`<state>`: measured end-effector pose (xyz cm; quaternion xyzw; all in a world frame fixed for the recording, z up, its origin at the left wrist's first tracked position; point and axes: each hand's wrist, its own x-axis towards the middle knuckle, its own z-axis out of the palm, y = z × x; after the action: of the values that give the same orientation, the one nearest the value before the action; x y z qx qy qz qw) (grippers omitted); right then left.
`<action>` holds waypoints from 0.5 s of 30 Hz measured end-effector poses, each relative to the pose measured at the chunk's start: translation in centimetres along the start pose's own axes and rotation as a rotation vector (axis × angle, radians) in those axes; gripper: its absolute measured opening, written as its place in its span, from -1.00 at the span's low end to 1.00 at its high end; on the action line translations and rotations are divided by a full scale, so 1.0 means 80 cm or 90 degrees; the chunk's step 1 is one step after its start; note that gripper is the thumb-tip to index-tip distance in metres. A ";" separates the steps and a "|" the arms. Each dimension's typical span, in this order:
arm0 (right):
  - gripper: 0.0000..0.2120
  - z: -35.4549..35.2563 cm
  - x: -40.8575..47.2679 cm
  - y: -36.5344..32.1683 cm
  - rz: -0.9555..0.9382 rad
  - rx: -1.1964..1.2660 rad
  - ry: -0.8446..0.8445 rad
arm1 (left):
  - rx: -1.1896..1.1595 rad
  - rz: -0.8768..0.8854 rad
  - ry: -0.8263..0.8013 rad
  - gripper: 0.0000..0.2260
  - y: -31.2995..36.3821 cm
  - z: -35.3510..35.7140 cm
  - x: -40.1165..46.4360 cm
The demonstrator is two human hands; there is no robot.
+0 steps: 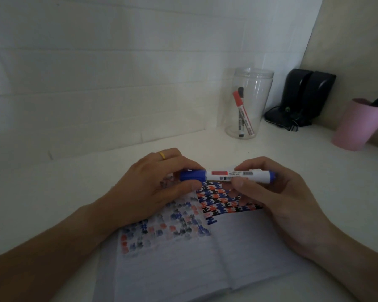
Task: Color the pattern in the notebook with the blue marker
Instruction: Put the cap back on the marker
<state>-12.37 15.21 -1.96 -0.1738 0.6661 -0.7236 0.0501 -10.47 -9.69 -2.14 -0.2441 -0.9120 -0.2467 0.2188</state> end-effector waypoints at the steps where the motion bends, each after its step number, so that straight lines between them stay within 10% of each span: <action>1: -0.72 -0.001 0.000 0.001 -0.006 -0.006 -0.001 | -0.001 0.003 0.009 -0.72 0.001 -0.001 -0.001; 15: -0.60 -0.007 0.007 0.004 0.043 0.093 0.040 | -0.037 -0.013 0.122 -0.75 0.012 -0.004 -0.003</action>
<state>-13.10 15.50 -2.23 -0.1243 0.6181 -0.7734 0.0660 -9.66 -9.24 -1.72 -0.2165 -0.8816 -0.2977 0.2954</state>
